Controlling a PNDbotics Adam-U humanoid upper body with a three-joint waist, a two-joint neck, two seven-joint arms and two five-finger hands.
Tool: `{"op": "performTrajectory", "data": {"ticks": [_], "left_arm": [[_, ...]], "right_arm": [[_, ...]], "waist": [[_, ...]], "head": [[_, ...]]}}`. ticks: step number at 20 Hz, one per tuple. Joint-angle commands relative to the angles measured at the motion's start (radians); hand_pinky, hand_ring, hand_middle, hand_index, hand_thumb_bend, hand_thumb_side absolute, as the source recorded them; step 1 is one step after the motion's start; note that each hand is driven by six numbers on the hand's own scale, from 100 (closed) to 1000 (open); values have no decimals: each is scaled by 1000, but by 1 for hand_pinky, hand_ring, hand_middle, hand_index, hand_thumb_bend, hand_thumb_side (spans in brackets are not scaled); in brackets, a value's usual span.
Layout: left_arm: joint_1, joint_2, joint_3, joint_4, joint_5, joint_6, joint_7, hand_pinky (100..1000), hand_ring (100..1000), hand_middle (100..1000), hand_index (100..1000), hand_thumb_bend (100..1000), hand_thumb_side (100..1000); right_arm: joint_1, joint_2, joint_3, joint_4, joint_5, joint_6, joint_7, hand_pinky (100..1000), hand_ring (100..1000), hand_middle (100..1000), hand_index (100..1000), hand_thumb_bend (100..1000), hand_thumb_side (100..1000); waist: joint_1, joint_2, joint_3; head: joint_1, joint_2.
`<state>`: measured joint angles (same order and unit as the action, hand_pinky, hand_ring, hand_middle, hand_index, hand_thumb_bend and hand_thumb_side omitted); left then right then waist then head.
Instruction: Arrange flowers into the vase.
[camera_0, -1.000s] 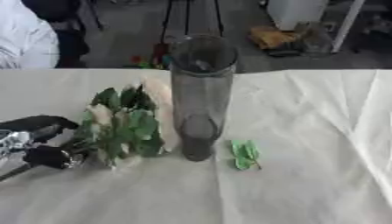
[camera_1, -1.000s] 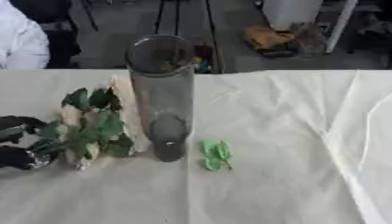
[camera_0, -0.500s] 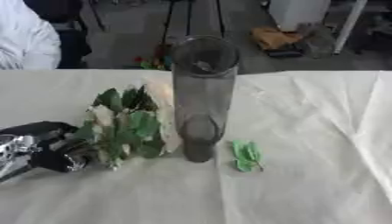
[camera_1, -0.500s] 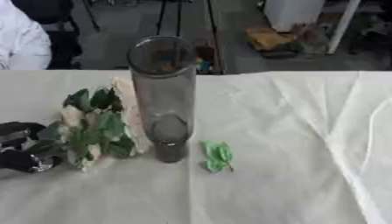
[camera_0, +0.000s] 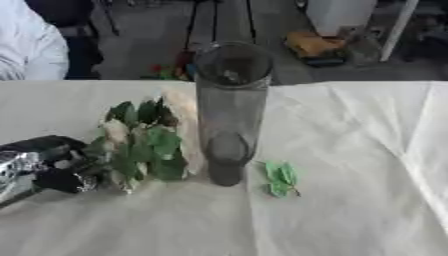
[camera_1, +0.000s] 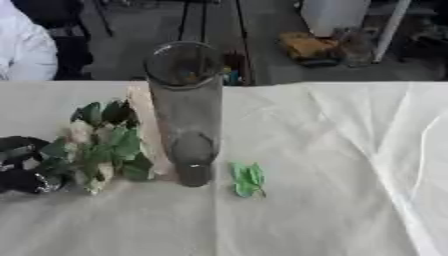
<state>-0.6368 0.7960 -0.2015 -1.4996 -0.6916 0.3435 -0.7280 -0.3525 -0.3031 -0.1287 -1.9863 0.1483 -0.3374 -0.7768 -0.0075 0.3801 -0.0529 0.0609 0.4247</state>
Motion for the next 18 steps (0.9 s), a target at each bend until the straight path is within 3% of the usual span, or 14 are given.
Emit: {"op": "performTrajectory", "data": {"ticks": [1,3,4,5,11,14,18], "left_arm": [[-2,9,-11,14,0,1,1,717,852,861,930,329,589],[-2,9,-11,14,0,0,1,717,852,861,930,329,589],[-2,8,-9,16,-2,3,4,576,670,693,787,270,568],[-3,6,-11,18,-10,8,13,560,640,673,733,275,558],[-7,-11,-41,41,-60,9,60,487,580,619,699,255,517],[-10,-15,-49,50,-74,9,73,424,515,550,645,232,494],[-12,-19,-52,54,-89,11,88,407,497,532,622,210,481]], "right_arm": [[-6,-10,0,-14,-2,-5,2,446,445,388,614,100,886],[-6,-10,0,-14,-2,-5,2,446,445,388,614,100,886],[-5,-9,0,-14,-2,-4,2,446,445,387,615,100,887],[-4,-8,0,-14,-2,-2,2,447,445,386,616,100,888],[-1,-5,-1,-14,-2,2,3,447,445,384,616,100,889],[0,-4,-1,-14,-3,3,4,448,445,383,617,100,890],[1,-4,0,-14,-3,4,7,448,445,383,618,100,892]], "waist": [[-1,-15,-1],[-1,-15,-1],[-2,-14,-1],[-3,-13,-2],[-3,-10,-7],[-2,-10,-7],[-2,-10,-7]], "head": [[4,-12],[4,-12],[5,-13],[6,-13],[9,-15],[8,-16],[8,-18]]}}
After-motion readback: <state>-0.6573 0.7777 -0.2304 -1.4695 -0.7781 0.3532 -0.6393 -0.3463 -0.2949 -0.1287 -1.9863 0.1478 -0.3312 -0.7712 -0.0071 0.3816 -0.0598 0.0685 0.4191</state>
